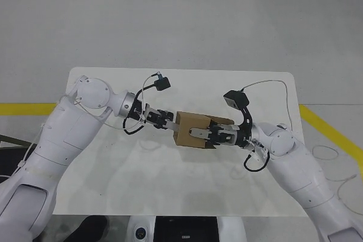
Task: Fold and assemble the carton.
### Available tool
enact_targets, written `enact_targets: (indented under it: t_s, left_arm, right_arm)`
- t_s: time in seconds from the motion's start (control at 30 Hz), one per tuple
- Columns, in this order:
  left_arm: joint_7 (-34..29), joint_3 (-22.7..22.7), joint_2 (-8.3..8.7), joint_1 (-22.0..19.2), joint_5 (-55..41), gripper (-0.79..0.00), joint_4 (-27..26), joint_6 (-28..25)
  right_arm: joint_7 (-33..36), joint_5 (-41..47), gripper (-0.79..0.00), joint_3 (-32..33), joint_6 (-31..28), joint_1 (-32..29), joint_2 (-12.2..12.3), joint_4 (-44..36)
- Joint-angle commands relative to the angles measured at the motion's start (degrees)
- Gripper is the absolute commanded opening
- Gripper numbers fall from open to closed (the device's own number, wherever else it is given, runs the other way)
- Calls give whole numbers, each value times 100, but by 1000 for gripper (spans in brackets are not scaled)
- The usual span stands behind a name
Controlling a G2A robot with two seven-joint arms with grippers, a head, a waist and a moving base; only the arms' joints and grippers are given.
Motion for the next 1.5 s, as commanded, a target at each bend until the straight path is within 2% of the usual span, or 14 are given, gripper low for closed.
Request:
enact_targets:
  t_s: [0.0,0.37,0.67,0.87,1.03,1.2,1.47]
  left_arm:
    - [8,22,-13,-12,2,0,-1,-7]
    - [-18,15,-31,-45,45,0,127,-66]
    - [178,-415,118,71,370,0,178,-158]
    - [366,-692,212,196,613,0,-18,-485]
    - [543,-819,261,260,918,0,-41,-954]
    - [1135,-954,282,297,1290,0,15,-1711]
    - [2052,-870,337,235,2370,0,31,-2628]
  right_arm:
    - [9,12,-785,4,-3,-4,-5,-1]
    - [19,-138,-785,90,71,-18,-16,141]
    - [-86,-540,-785,120,409,11,-25,522]
    - [-66,-551,-785,-26,533,179,-91,859]
    - [23,-459,-785,-224,668,486,-191,1307]
    - [286,-222,-785,-423,841,825,-302,1762]
    - [601,20,-785,-817,1029,1352,-542,2558]
